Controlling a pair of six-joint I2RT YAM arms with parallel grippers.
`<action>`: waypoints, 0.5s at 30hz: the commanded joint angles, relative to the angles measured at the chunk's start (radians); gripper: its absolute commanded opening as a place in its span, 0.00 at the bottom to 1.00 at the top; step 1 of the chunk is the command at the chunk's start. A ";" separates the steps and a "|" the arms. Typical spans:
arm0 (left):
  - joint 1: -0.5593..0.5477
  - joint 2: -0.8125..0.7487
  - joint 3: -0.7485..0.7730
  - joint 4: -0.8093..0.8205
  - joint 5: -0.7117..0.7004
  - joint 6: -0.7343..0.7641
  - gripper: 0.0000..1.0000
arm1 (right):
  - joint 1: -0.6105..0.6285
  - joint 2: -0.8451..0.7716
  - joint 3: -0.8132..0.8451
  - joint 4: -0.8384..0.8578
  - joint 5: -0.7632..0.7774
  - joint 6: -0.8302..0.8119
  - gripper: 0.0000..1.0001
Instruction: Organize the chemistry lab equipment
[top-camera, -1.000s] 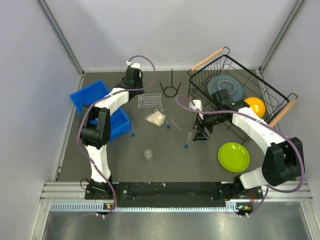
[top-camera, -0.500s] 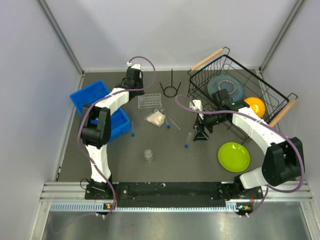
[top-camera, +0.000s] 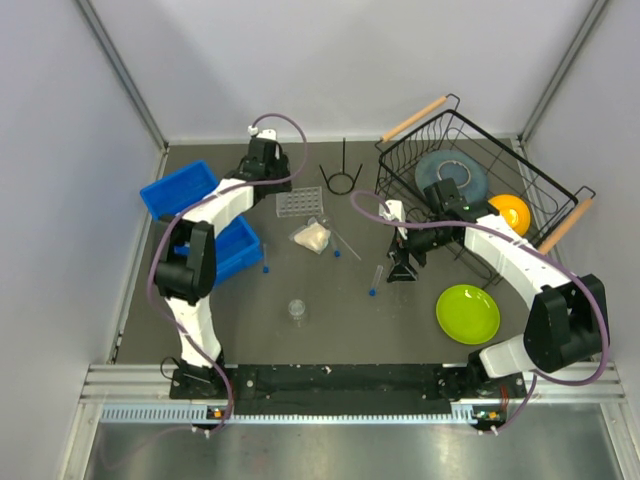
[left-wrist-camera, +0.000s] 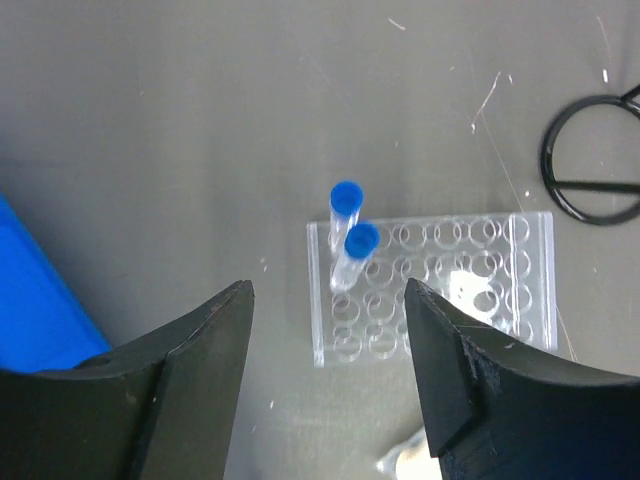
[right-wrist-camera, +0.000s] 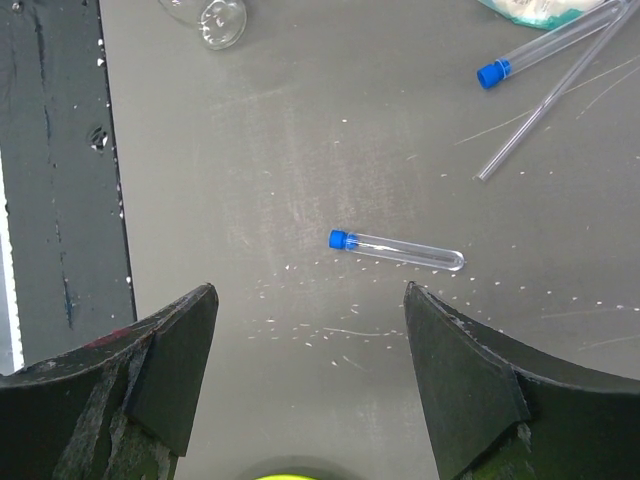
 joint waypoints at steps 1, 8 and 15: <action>0.007 -0.212 -0.067 0.017 -0.020 -0.016 0.69 | -0.007 -0.007 -0.006 0.015 -0.053 -0.022 0.76; 0.012 -0.590 -0.320 0.036 -0.046 -0.028 0.79 | -0.001 -0.039 -0.009 0.054 -0.057 0.112 0.76; 0.027 -1.043 -0.609 0.022 0.034 -0.034 0.99 | 0.082 -0.095 -0.004 -0.032 0.110 0.024 0.76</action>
